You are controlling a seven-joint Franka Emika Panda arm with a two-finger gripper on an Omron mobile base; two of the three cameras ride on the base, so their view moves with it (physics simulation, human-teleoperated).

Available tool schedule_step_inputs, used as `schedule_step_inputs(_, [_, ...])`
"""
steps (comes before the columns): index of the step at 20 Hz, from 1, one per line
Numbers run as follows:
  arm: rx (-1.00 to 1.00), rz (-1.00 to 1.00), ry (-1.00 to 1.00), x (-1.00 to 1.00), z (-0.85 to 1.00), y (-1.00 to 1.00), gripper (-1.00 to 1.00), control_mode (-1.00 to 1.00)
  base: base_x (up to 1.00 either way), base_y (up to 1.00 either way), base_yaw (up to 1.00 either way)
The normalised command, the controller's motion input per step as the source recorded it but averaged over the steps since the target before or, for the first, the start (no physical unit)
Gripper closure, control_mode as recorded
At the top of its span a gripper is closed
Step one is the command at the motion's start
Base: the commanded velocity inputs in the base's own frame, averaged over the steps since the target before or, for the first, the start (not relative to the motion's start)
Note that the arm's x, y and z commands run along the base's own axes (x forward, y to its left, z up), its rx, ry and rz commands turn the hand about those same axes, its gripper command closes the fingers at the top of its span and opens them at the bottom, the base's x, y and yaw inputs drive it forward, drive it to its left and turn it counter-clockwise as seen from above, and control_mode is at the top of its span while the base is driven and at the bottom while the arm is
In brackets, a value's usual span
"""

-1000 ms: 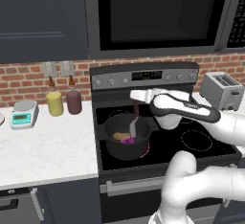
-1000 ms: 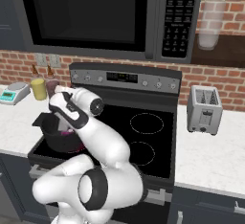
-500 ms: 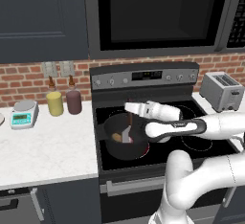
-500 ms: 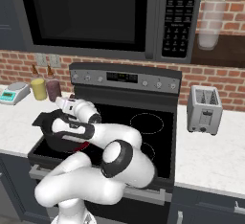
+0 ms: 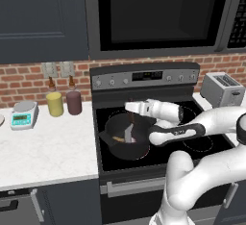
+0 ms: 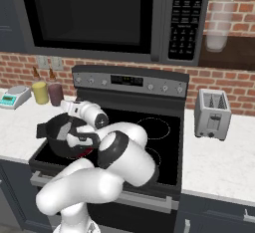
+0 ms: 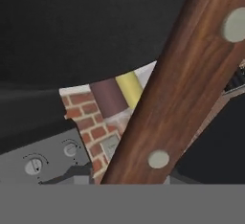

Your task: Put the sweet potato and onion in the pot. Retrieve the spatula and lightly stir the vegetables in the pot.

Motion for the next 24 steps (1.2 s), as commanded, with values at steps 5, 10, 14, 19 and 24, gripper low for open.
schedule_step_inputs(5, [-0.16, 0.09, -0.05, 0.00, 0.08, 0.00, 1.00, -1.00, 0.00, 0.00, 0.00])
schedule_step_inputs(10, [-0.04, 0.03, -0.36, -0.16, 0.02, 0.01, 1.00, -1.00, 0.00, 0.00, 0.00])
schedule_step_inputs(14, [0.00, 0.00, -0.48, -0.05, 0.01, 0.09, 1.00, -1.00, 0.00, 0.00, 0.00])
schedule_step_inputs(19, [0.00, -0.01, -0.27, 0.04, -0.06, 0.27, 1.00, -1.00, 0.00, 0.00, 0.00])
schedule_step_inputs(24, [-0.01, -0.01, -0.07, -0.27, 0.00, 0.46, 1.00, -1.00, 0.00, 0.00, 0.00])
